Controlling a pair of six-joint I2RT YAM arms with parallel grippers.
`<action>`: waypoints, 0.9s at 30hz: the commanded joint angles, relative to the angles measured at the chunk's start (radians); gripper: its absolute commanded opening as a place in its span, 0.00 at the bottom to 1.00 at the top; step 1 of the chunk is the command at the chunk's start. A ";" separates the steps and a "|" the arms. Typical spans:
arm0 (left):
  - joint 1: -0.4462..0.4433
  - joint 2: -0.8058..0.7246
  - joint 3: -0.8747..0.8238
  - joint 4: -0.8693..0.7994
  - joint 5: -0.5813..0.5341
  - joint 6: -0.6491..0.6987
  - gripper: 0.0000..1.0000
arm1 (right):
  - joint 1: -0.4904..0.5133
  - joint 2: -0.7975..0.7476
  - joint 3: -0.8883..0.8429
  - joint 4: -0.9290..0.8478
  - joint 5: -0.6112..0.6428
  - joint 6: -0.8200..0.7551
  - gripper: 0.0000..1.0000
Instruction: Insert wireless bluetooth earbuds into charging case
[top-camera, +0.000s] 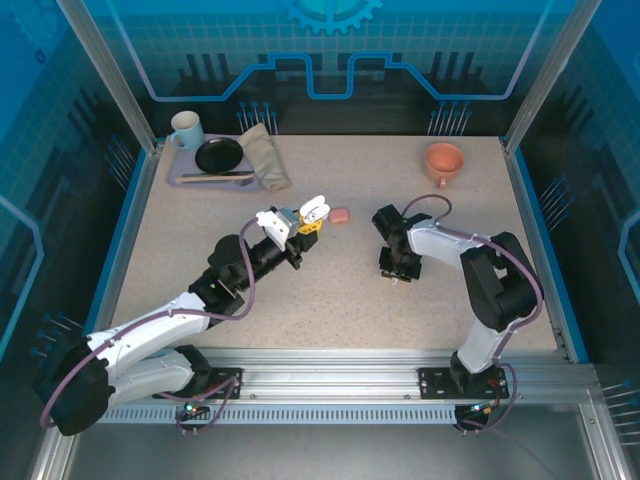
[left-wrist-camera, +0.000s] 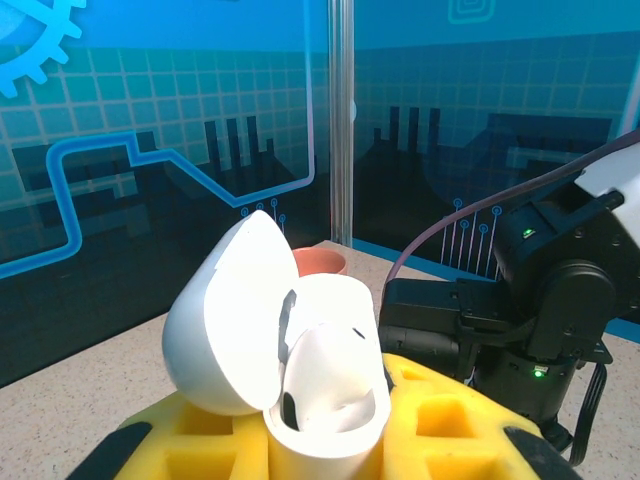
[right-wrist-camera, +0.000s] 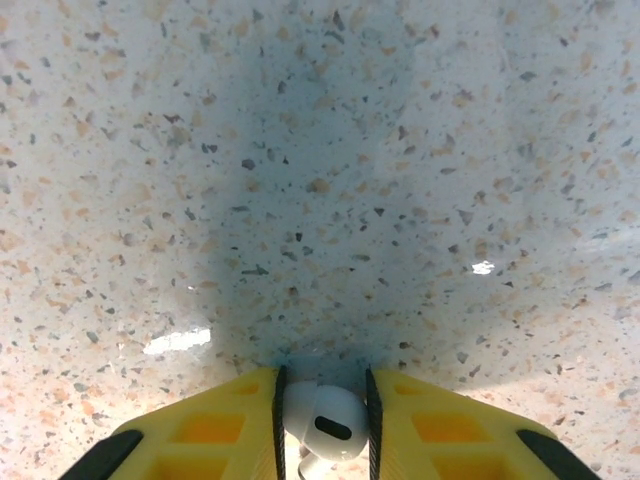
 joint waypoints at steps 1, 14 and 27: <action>0.007 -0.020 -0.004 0.017 -0.004 -0.010 0.00 | 0.010 -0.056 -0.045 0.011 0.023 -0.053 0.24; 0.006 -0.007 0.039 -0.012 0.011 -0.008 0.00 | 0.023 -0.338 -0.028 0.081 0.055 -0.238 0.23; 0.007 0.058 0.116 -0.047 0.070 -0.005 0.00 | 0.034 -0.572 0.179 0.248 -0.010 -0.458 0.25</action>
